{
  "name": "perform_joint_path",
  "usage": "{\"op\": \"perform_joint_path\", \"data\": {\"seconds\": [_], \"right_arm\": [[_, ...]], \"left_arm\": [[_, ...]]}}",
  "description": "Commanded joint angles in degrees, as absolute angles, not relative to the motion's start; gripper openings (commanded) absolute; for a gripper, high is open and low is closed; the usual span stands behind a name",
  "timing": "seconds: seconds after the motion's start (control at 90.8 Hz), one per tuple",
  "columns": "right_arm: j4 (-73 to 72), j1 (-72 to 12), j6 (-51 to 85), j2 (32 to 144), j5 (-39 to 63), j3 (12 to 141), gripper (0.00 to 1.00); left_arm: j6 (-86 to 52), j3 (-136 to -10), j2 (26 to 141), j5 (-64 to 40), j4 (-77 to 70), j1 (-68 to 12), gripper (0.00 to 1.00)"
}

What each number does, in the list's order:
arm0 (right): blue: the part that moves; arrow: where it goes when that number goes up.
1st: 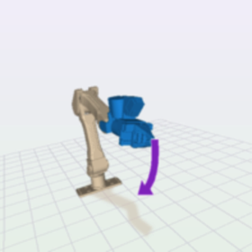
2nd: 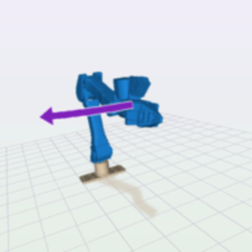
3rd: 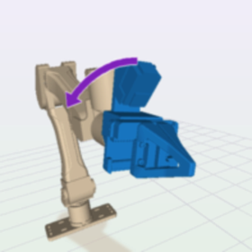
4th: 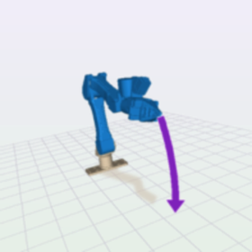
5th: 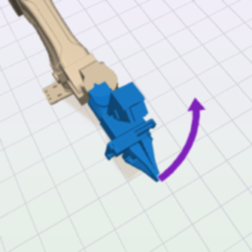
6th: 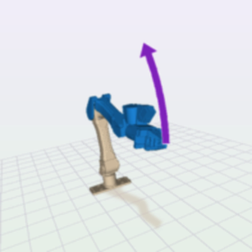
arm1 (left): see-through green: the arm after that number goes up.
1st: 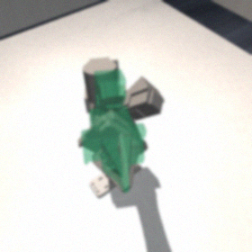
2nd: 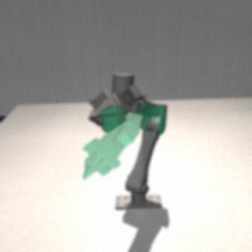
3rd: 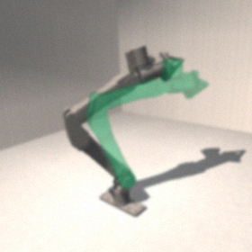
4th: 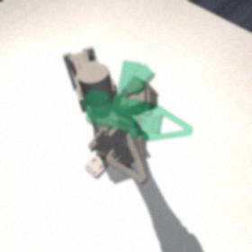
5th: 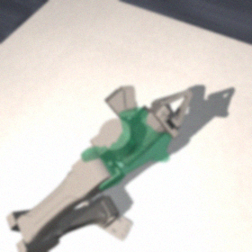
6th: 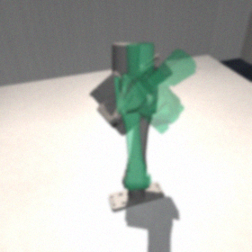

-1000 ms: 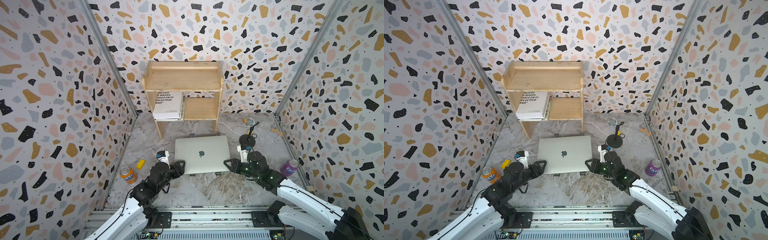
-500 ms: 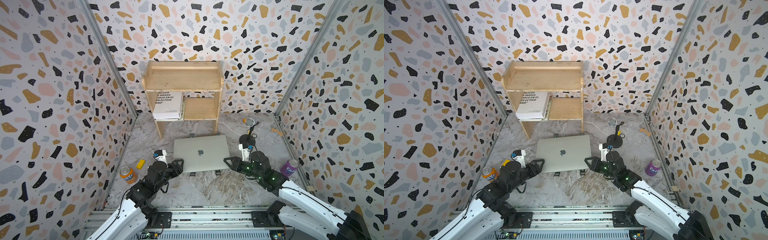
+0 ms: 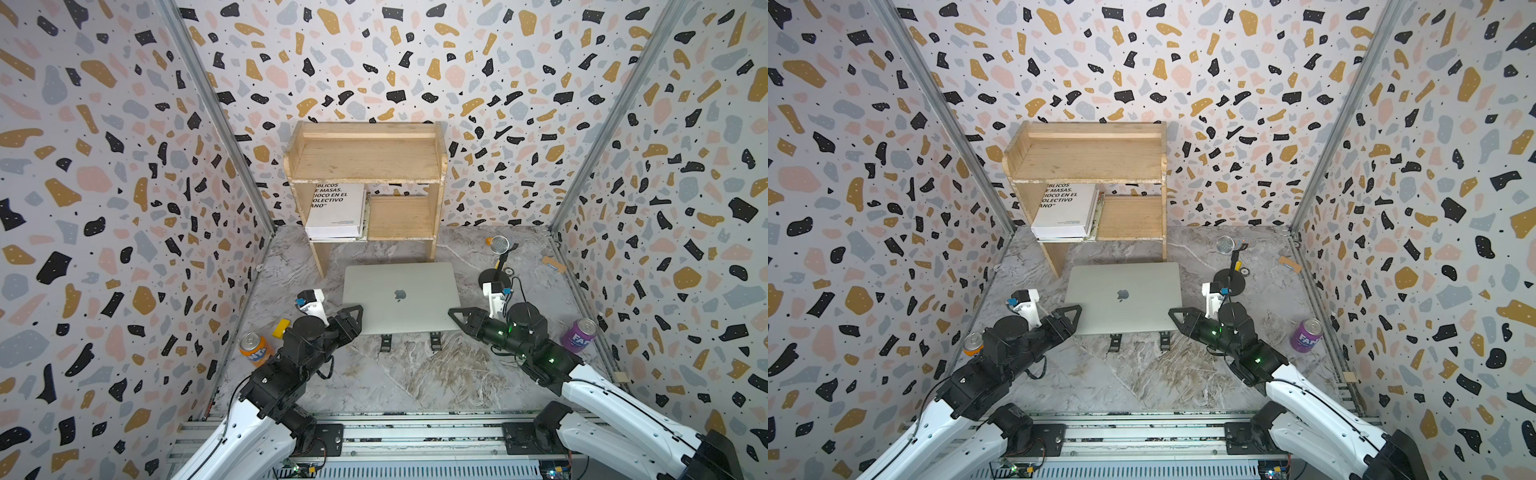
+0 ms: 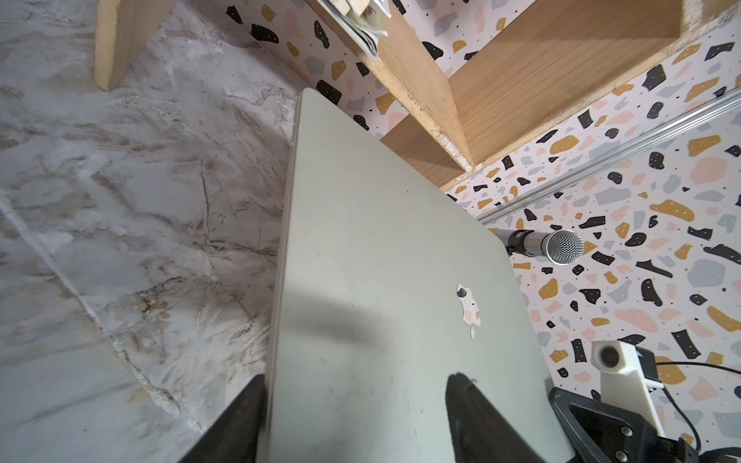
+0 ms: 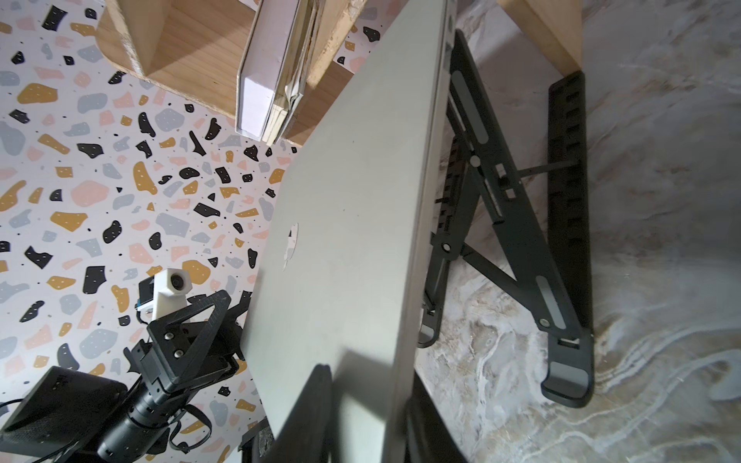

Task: Close the laptop lid and set it aside
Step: Pick up the laptop from the computer stand, then place the laptop on the shelf.

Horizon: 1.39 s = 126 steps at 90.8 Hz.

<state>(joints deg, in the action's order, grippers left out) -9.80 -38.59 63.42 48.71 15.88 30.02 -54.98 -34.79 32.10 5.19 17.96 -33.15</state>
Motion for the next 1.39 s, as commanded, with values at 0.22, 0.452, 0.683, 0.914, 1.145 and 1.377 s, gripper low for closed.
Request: {"op": "perform_joint_path", "data": {"seconds": [0.22, 0.452, 0.683, 0.914, 1.145, 1.377], "right_arm": [[-15.2, -40.3, 62.0, 47.1, 26.3, 34.0, 0.06], [-12.4, -38.2, 61.6, 45.3, 27.8, 34.8, 0.02], [-10.3, -36.6, 61.7, 44.7, 29.9, 38.1, 0.0], [-8.0, -36.0, 61.5, 45.7, 31.5, 43.2, 0.0], [-6.6, -35.8, 61.7, 49.5, 33.1, 51.7, 0.0], [-4.4, -35.6, 61.0, 56.1, 35.8, 61.6, 0.0]], "left_arm": [[-61.8, -40.8, 31.7, -7.5, 0.2, -34.8, 0.57], [-67.2, -40.8, 31.4, -9.5, -2.4, -34.7, 0.44], [-73.4, -39.6, 31.4, -10.3, -5.3, -34.6, 0.3], [-78.6, -38.6, 32.0, -10.1, -11.2, -34.1, 0.25], [-76.5, -43.1, 32.1, -6.5, -6.9, -34.0, 0.22], [-72.3, -48.7, 32.7, -1.3, -1.2, -33.9, 0.2]]}}
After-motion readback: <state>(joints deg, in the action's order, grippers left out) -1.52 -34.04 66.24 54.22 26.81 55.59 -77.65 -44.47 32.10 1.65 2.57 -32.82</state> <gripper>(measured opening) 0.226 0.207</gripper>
